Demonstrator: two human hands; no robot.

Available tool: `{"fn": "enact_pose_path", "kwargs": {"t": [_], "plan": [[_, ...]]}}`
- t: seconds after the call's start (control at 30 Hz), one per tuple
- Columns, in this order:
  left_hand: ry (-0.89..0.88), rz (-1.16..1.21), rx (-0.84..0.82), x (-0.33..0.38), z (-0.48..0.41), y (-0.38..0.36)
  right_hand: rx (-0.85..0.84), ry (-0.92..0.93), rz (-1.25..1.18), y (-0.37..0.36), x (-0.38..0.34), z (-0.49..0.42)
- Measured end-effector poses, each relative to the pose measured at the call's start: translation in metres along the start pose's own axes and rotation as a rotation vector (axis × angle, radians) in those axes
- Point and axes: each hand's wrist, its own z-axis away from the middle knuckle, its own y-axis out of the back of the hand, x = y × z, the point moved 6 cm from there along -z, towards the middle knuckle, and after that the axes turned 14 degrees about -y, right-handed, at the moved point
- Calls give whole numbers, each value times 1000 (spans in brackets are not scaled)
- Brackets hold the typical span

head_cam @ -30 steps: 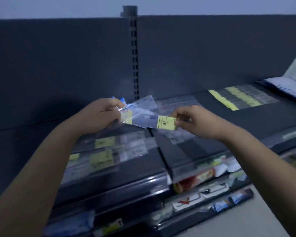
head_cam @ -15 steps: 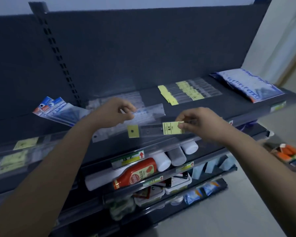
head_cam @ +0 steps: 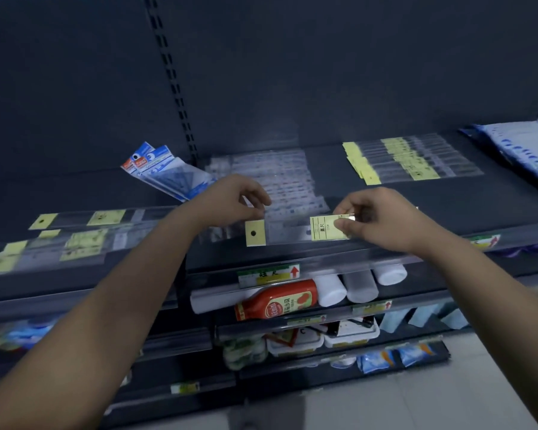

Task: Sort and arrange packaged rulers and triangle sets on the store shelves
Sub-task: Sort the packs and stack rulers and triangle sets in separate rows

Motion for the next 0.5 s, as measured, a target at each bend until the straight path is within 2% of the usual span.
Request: {"fn": "enact_pose_path", "kwargs": {"t": [0.33, 0.5], "plan": [[-39, 45, 47, -14, -15, -13, -46, -44, 37, -21, -5, -25], [-95, 109, 39, -27, -13, -5, -4, -93, -1, -27, 0, -34]]}}
